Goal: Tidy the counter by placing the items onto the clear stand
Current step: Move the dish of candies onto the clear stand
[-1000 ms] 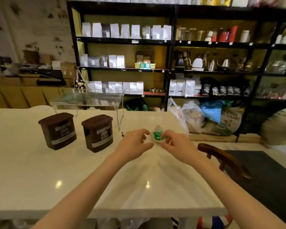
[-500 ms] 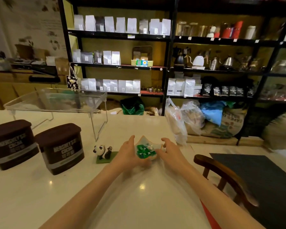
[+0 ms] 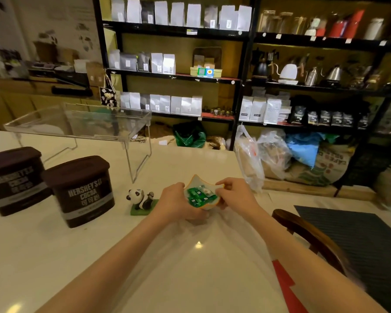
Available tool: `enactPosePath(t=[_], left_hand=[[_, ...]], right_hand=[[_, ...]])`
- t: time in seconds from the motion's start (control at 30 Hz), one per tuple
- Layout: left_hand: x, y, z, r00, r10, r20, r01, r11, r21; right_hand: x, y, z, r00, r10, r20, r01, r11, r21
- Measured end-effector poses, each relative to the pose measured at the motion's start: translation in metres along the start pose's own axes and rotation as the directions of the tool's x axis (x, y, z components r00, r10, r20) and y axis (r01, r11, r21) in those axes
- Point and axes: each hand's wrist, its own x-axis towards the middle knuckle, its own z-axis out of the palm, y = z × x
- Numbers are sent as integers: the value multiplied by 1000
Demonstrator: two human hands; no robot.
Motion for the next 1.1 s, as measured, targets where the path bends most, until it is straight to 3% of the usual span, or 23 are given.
enactPosePath(t=[0.13, 0.3, 0.47, 0.8, 1.1], left_hand=[[0, 4, -22, 995, 32, -91, -41, 995, -96], [-2, 10, -74, 956, 148, -253, -195, 965, -173], [14, 2, -137, 910, 256, -325, -311, 942, -129], [84, -29, -238, 888, 276, -369, -297, 955, -1], [158, -71, -259, 940, 170, -295, -185, 982, -24]], right_hand=[[9, -30, -8, 997, -68, 22, 67, 997, 28], [24, -89, -13, 980, -197, -2, 197, 979, 55], [42, -150, -2, 961, -273, -34, 275, 956, 99], [108, -246, 48, 966, -248, -73, 257, 953, 160], [180, -251, 106, 981, -160, -113, 176, 973, 149]])
